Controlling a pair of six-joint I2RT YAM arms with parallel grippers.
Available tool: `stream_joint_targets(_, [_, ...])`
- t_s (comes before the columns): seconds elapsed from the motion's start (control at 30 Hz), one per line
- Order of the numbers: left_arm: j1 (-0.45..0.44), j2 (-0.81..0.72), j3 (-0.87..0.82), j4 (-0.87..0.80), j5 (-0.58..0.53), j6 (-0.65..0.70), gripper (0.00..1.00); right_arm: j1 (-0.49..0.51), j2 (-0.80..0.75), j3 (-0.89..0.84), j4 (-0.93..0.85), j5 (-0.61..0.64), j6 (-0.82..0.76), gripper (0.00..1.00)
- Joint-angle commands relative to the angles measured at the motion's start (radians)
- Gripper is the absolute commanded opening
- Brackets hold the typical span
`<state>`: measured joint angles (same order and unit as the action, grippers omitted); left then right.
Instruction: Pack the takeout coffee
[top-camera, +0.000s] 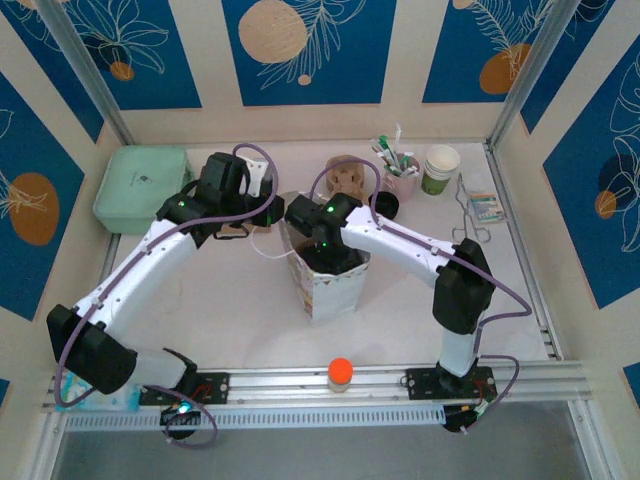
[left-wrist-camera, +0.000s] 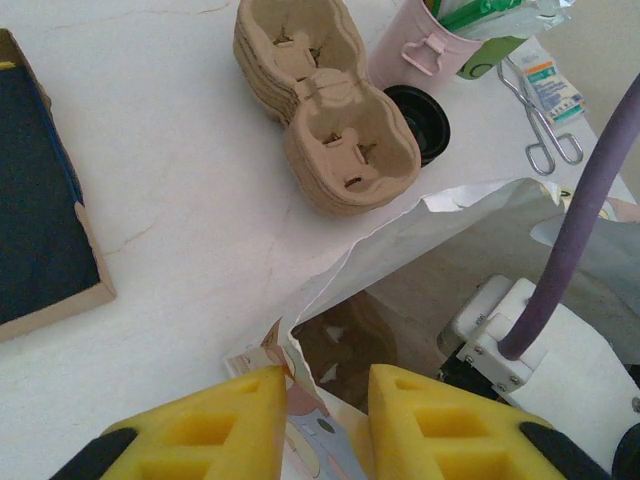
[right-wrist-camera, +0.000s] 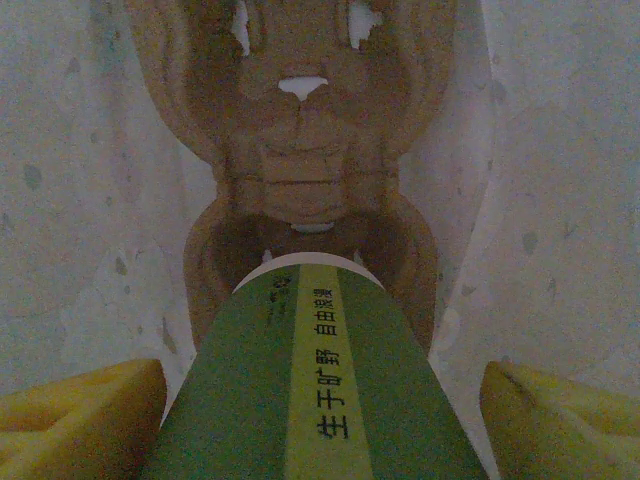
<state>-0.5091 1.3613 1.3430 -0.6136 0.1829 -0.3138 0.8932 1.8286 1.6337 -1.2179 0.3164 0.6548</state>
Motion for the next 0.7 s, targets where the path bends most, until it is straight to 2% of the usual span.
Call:
stream_joint_targets(0.0, [-0.011,-0.016,-0.016,-0.015,0.003,-0.002,0.28,-0.009,-0.028,-0.018,-0.003,-0.008,-0.005,0.49])
stream_joint_targets(0.67, [-0.016,-0.011,-0.007,-0.014,0.001,-0.002,0.28,-0.024,-0.02,-0.051,0.023,-0.019,-0.011,0.49])
